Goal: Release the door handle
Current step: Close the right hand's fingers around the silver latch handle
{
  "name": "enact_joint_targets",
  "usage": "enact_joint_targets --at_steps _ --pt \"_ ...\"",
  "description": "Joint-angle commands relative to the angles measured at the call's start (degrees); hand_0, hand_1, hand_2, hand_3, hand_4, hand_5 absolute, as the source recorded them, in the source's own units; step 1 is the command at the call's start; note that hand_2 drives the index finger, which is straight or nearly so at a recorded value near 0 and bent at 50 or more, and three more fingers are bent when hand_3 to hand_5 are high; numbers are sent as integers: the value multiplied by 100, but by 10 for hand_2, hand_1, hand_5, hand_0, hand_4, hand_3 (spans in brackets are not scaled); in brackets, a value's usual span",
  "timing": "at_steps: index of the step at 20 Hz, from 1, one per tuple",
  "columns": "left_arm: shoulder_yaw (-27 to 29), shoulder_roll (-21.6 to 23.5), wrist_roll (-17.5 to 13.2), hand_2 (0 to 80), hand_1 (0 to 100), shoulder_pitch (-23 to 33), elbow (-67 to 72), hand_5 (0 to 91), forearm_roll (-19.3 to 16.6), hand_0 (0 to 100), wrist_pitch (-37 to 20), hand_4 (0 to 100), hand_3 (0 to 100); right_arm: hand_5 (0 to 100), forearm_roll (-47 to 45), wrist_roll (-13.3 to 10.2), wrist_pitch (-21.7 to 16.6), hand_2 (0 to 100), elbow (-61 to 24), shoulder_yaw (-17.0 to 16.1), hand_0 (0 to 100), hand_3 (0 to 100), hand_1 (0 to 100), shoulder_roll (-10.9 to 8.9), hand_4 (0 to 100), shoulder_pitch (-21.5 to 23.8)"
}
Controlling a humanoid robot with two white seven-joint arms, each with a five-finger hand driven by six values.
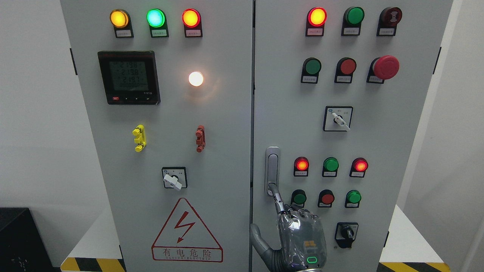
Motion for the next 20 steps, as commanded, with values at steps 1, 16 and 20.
enact_joint_targets --at_steps 1,16,20 --pt "0 -4 -4 44 0 0 0 0 0 0 -2 3 107 762 1 13 4 0 142 -36 356 765 256 7 756 -36" --pt "0 5 -4 44 0 0 0 0 0 0 7 4 107 760 1 22 40 0 159 -62 354 767 256 7 754 -62" --pt "0 -3 -4 44 0 0 0 0 0 0 -2 4 106 760 1 22 40 0 203 -62 354 768 256 7 756 -71"
